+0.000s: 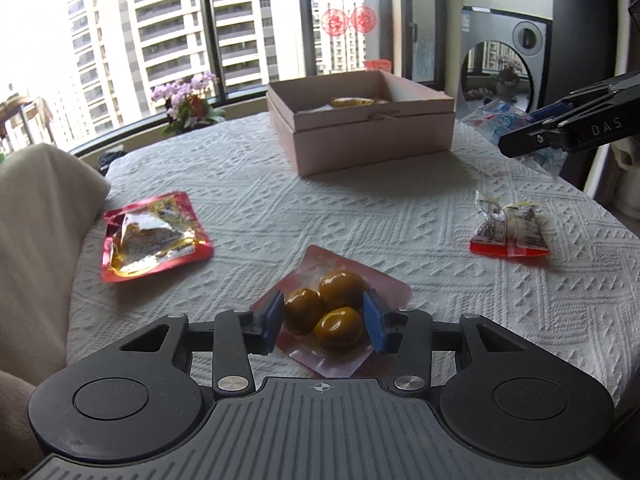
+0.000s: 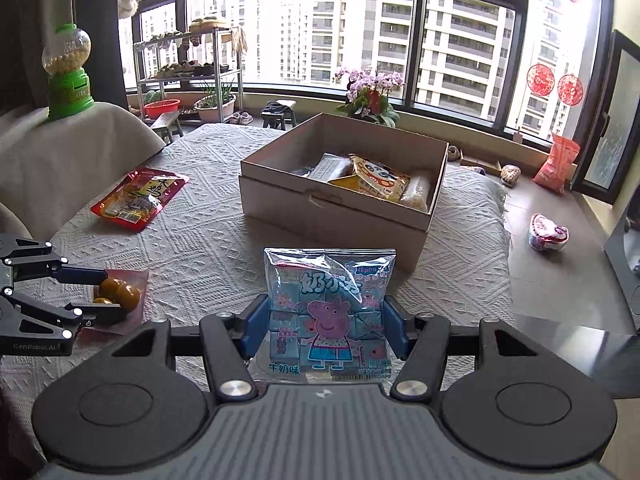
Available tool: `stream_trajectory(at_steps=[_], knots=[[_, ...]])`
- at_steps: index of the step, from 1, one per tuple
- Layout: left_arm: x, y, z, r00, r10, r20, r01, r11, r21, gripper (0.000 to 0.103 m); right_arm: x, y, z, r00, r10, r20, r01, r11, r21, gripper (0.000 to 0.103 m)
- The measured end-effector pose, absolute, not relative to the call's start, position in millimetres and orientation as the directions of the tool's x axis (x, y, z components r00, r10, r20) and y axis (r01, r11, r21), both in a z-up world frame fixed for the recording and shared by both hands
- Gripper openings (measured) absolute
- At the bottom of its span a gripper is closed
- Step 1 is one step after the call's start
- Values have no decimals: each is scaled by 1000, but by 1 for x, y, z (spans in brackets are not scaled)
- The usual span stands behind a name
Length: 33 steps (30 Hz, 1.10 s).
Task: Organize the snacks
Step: 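Grasp the red orange-sweet packet with left tool while right lifts the Peppa bag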
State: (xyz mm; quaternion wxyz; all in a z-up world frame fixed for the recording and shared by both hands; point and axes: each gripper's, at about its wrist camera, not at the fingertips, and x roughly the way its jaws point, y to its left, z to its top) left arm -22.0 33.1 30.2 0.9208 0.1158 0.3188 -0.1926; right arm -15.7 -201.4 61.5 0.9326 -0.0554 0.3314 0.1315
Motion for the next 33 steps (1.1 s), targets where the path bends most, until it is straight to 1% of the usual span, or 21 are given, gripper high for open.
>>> stream_trajectory(at_steps=[1,2,3,5,7,9,12,15,16,19,21,23,26,27,28,29,30,31,32,33], knots=[[-23,33,35,733,-286,-617,426,900,89,34,-18,-206,65,754,207,-624,-278,961,-17,59],[-23,33,44,745,-299,-596,424,902,77,6,-19,-209,68,762,205,-615,-273,962,-17,59],[-22,33,53,763,-301,-572,414,907,75,10,-21,-215,71,771,202,-604,-266,964,-16,59],[-10,30,78,788,-338,-515,422,905,53,10,-21,-223,77,785,198,-587,-252,968,-11,59],[8,23,98,808,-351,-473,428,902,60,10,-18,-231,81,795,194,-575,-240,971,-5,59],[22,18,106,814,-361,-455,434,898,64,10,-13,-236,82,801,181,-571,-225,974,-7,59],[36,16,103,793,-374,-480,449,892,48,12,-9,-244,80,804,174,-568,-208,978,5,59],[38,27,87,729,-368,-577,440,898,-18,13,-5,-247,68,781,195,-594,-215,976,37,59],[33,31,81,715,-370,-594,440,898,-29,13,-4,-246,63,771,201,-604,-221,974,42,59],[9,39,70,709,-336,-620,442,897,20,14,4,-235,42,732,223,-644,-245,968,56,59],[-1,40,66,689,-336,-642,453,891,20,16,11,-222,32,706,246,-665,-267,961,72,59],[-4,39,60,674,-329,-662,457,889,24,16,16,-207,25,687,277,-672,-305,949,80,59],[-1,26,44,658,-279,-699,467,880,88,17,26,-183,18,683,295,-668,-337,939,71,60],[-2,20,37,642,-264,-720,481,870,109,20,30,-177,17,685,296,-666,-338,939,70,60],[-7,16,34,657,-270,-704,498,856,138,22,33,-173,16,678,301,-670,-339,938,79,60],[-10,12,32,661,-274,-699,514,843,156,30,36,-170,16,671,310,-674,-341,936,91,61],[-11,10,31,657,-286,-698,526,836,153,40,36,-169,16,669,316,-673,-344,934,97,61],[-10,10,31,645,-303,-701,535,835,131,45,36,-168,16,671,313,-672,-344,935,92,61],[-10,11,31,633,-325,-703,544,832,105,53,35,-167,17,673,309,-672,-344,935,86,61],[-10,12,33,624,-352,-698,553,830,76,52,34,-167,18,674,308,-671,-347,934,80,61]])
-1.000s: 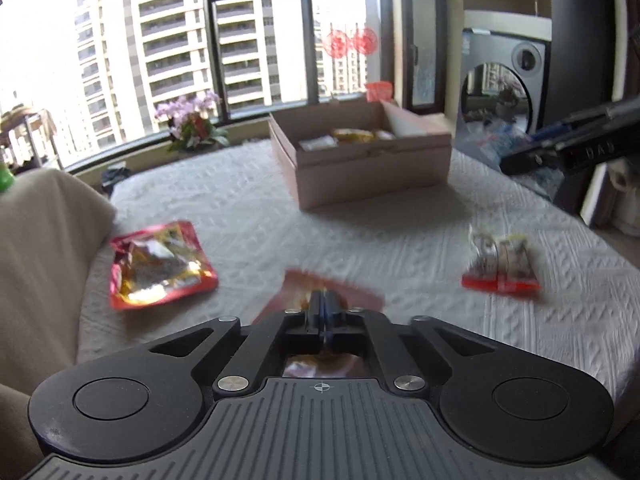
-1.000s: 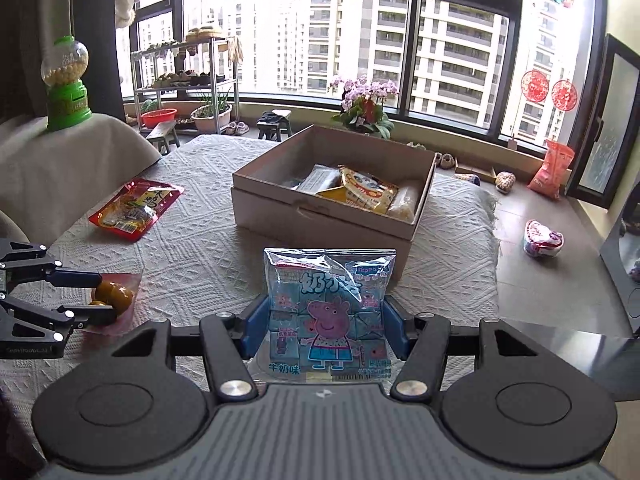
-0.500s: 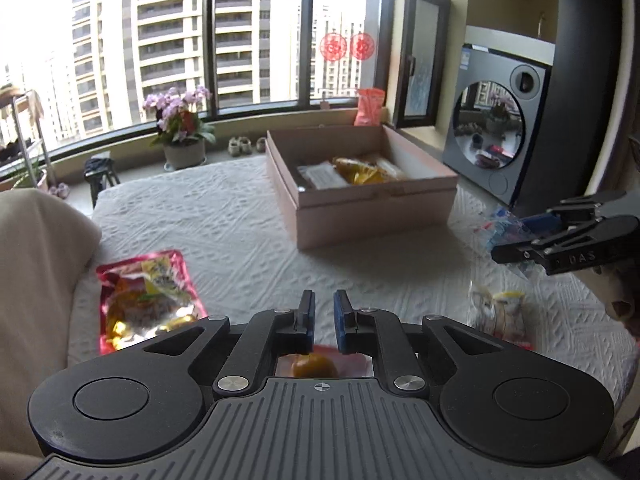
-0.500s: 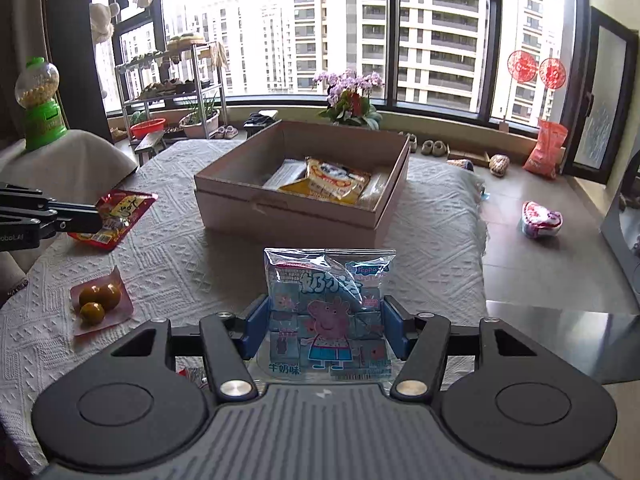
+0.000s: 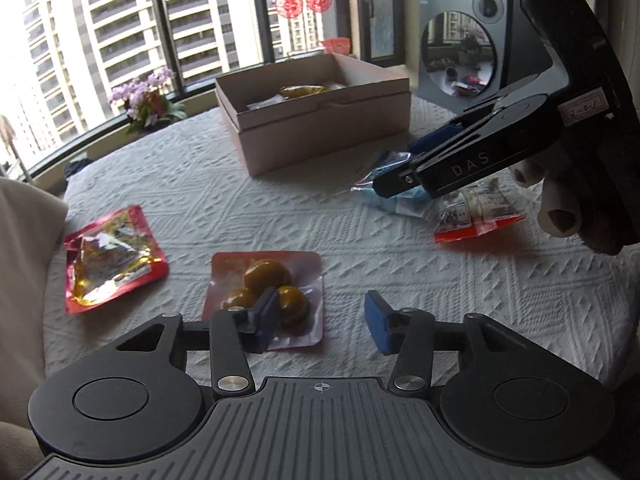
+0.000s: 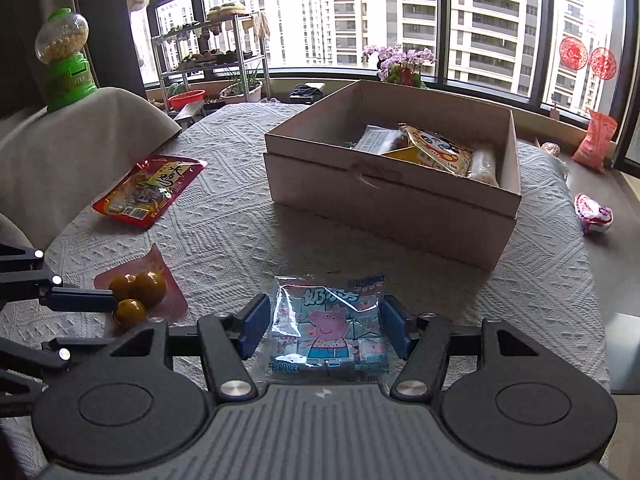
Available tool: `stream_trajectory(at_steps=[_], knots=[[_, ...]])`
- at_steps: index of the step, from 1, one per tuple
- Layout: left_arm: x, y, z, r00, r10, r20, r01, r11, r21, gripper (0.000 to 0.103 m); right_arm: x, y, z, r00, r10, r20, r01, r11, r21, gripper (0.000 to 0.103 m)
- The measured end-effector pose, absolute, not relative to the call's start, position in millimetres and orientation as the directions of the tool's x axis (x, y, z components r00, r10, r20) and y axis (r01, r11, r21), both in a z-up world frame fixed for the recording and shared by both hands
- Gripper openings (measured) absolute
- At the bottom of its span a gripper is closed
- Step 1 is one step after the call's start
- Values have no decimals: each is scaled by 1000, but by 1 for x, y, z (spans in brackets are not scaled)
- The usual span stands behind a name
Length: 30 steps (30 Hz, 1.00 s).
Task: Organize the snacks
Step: 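Grasp the red orange-sweet packet with left tool while right lifts the Peppa bag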
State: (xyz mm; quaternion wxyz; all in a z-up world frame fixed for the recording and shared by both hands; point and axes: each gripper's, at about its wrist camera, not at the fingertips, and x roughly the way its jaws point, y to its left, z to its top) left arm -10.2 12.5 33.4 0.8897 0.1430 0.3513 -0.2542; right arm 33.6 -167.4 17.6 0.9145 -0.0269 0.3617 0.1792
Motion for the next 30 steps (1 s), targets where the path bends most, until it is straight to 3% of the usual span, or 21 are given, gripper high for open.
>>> stream_trajectory(at_steps=[2,7,11,16,20,23,25,30], knots=[[-10,16,39,638,-373,-674,542,839,49,52,31,-170,19,679,305,-668,-350,934,71,62],[10,25,38,693,-245,-678,433,894,119,48,21,-174,25,700,286,-654,-362,932,20,65],[24,26,24,652,-253,-715,449,889,95,63,17,-173,27,693,302,-654,-383,924,21,66],[33,31,18,623,-314,-717,450,893,1,74,20,-172,21,683,288,-671,-379,925,11,68],[21,24,14,665,-284,-691,435,899,50,74,33,-168,15,647,293,-704,-386,922,29,70],[22,27,17,662,-289,-691,429,903,35,67,46,-161,5,615,271,-740,-382,924,21,68],[20,28,18,666,-291,-687,426,904,30,66,44,-156,10,627,248,-739,-387,922,-19,60],[19,26,21,670,-290,-684,426,904,33,64,22,-166,37,681,258,-685,-397,916,-50,59]])
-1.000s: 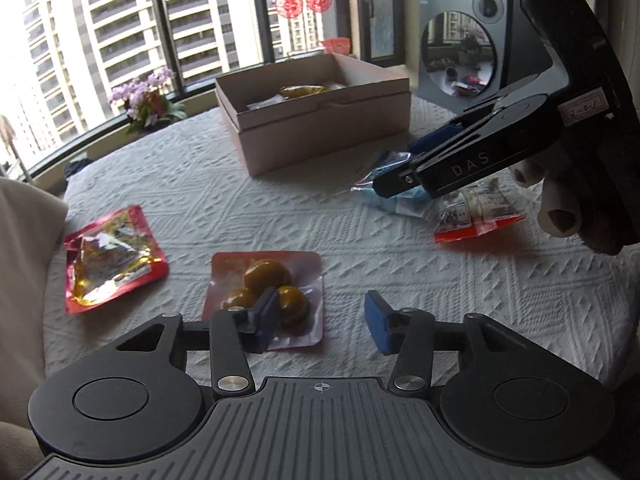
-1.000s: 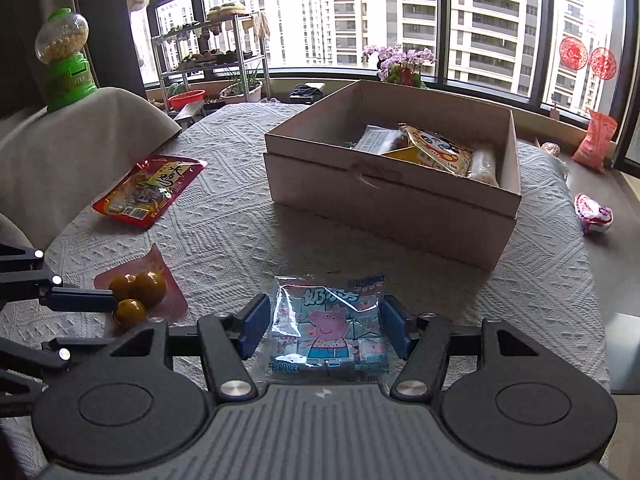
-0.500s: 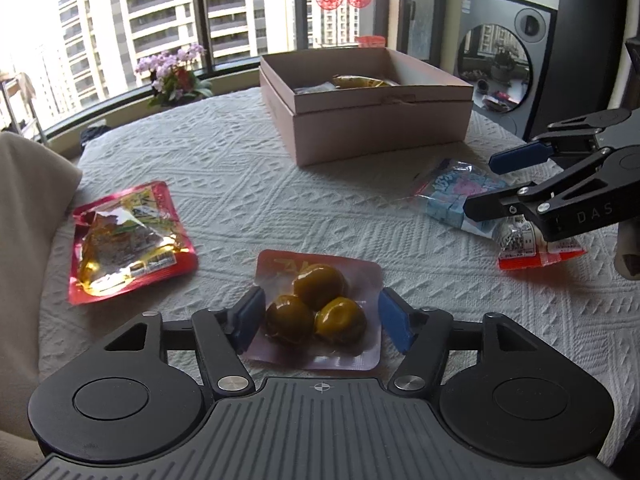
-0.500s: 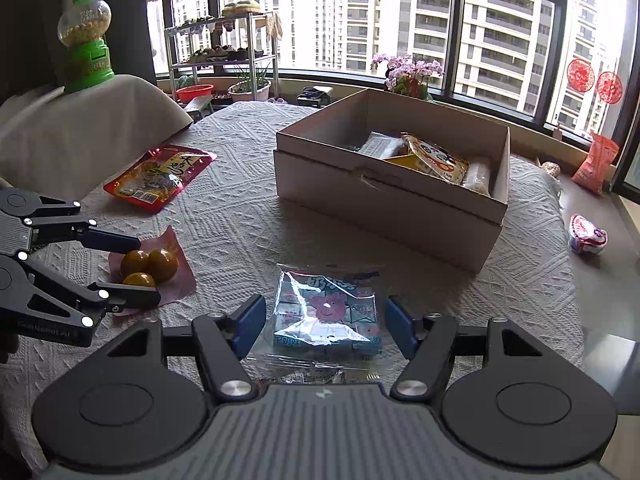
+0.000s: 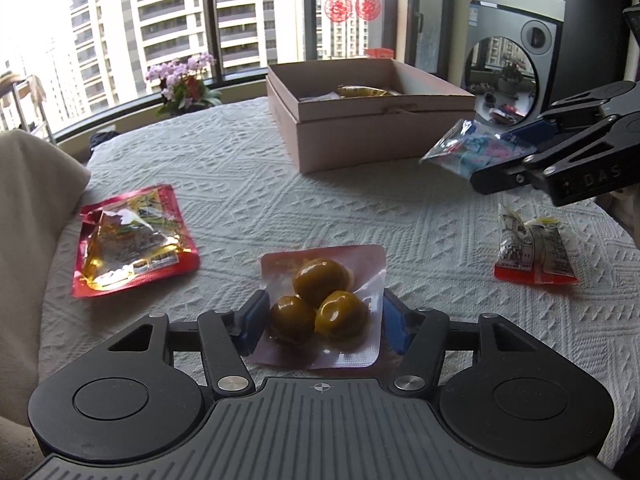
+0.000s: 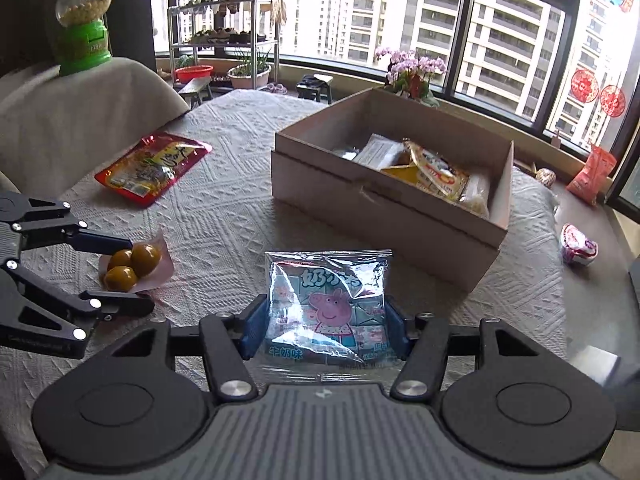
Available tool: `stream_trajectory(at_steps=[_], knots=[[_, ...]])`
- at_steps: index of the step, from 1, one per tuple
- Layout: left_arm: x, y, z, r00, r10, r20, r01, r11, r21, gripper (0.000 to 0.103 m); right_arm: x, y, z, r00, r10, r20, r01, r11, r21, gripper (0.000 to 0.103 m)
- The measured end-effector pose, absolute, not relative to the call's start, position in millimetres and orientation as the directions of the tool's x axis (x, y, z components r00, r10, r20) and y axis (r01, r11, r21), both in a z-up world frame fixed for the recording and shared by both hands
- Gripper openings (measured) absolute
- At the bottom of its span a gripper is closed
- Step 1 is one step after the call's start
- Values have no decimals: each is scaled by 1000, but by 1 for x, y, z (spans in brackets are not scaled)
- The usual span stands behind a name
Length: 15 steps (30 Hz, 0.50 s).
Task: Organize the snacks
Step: 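Grasp the red orange-sweet packet with left tool while right lifts the Peppa bag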
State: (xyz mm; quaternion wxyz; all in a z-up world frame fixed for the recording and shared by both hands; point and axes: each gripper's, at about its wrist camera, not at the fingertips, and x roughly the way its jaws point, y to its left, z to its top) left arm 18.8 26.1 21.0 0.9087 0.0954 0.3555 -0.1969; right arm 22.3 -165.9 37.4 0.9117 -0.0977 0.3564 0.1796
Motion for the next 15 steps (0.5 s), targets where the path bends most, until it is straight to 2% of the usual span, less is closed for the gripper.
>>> stream_trajectory(at_steps=[2,3,5,7,11,15], knots=[[17,25,25,678,-290,-676,426,904,40,59,13,-176,51,704,260,-660,-389,920,-53,59],[15,24,28,687,-288,-667,426,903,49,52,9,-180,55,712,259,-652,-384,922,-53,59],[12,21,39,710,-289,-642,429,901,70,30,2,-190,67,733,255,-631,-367,929,-50,59],[9,18,52,726,-299,-619,438,896,81,24,-4,-201,77,752,251,-609,-348,937,-44,59],[8,13,59,730,-301,-613,449,888,99,21,-12,-218,96,792,238,-563,-311,950,-36,59],[12,20,58,732,-317,-603,436,898,58,21,-17,-227,103,811,232,-538,-291,957,-25,59]])
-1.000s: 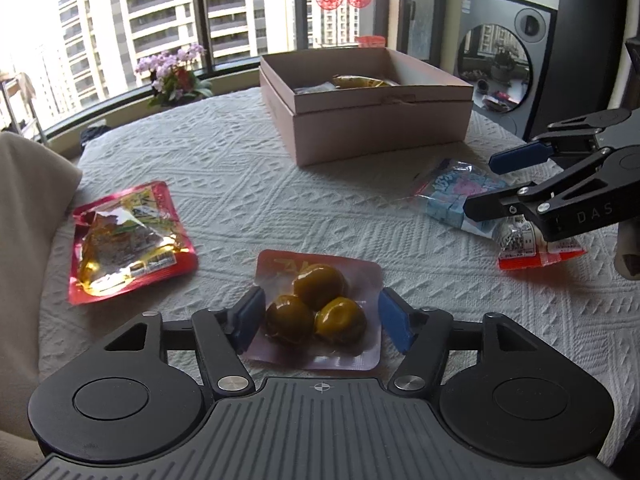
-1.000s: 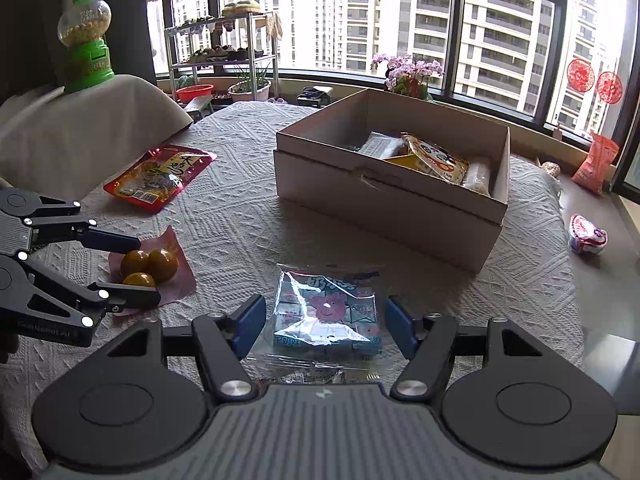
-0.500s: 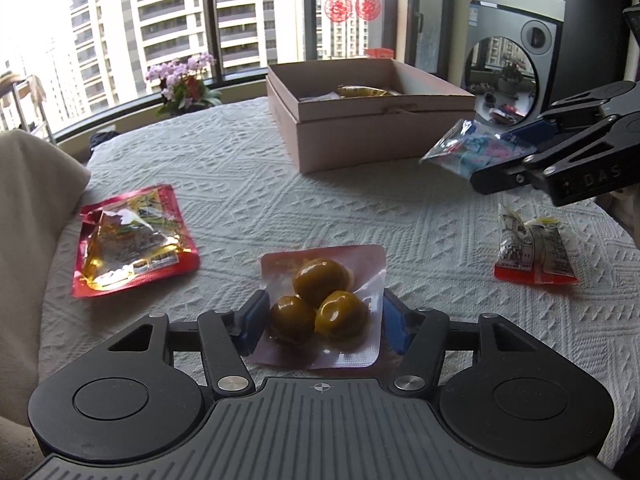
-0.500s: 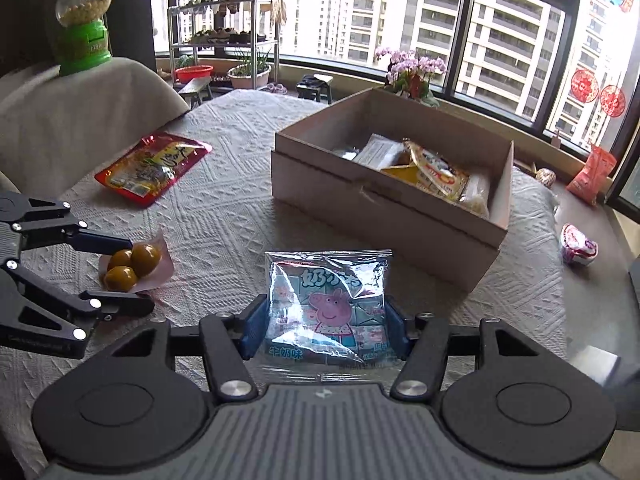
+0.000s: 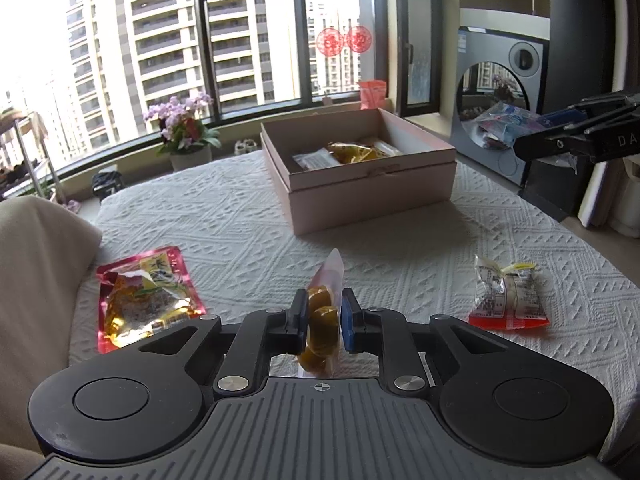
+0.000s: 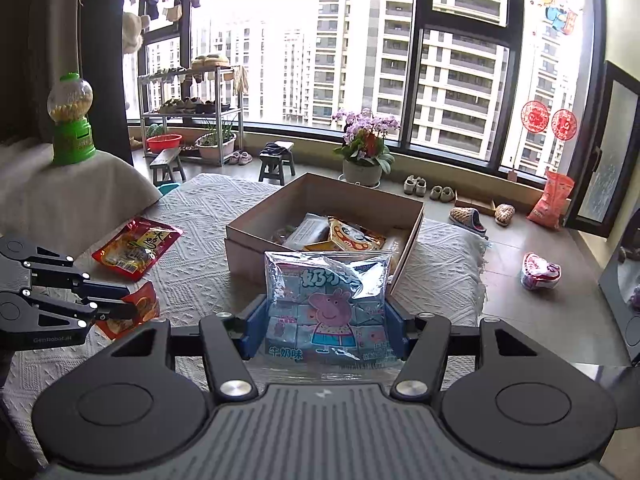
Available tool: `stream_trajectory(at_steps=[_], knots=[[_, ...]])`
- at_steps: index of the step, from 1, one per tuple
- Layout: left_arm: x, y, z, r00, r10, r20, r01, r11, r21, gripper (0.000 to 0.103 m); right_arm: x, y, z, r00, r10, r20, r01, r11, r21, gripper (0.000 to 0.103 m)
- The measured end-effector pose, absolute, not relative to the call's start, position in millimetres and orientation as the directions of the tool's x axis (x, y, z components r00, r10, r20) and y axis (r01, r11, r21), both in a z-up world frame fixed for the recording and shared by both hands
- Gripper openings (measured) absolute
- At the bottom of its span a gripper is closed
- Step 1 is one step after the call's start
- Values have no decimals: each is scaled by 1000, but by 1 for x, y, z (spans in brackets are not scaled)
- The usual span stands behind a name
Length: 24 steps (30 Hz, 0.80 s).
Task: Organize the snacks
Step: 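Grasp the red orange-sweet packet with left tool while right lifts the Peppa bag, then drop the red sweet packet into pink box with left tool while right drops the Peppa bag in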
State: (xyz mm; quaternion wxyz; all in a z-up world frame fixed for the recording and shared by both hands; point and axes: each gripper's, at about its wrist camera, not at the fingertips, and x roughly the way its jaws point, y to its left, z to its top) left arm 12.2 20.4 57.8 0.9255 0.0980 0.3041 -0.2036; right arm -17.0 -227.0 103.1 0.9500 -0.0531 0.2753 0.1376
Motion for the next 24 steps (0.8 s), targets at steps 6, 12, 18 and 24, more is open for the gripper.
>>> stream_trajectory(at_steps=[6,12,18,24], knots=[[30,46,49,734,-240,-635,295,955,-21,25,-7,-220,84,776,249,-580,-301,954,7,59],[36,59,30,727,-244,-642,257,964,-75,43,18,-186,45,711,289,-641,-341,939,45,60],[51,61,23,735,-301,-607,268,952,-147,45,42,-160,14,641,306,-704,-369,927,67,60],[65,62,20,709,-369,-601,263,929,-260,30,45,-153,6,633,282,-721,-374,927,34,64]])
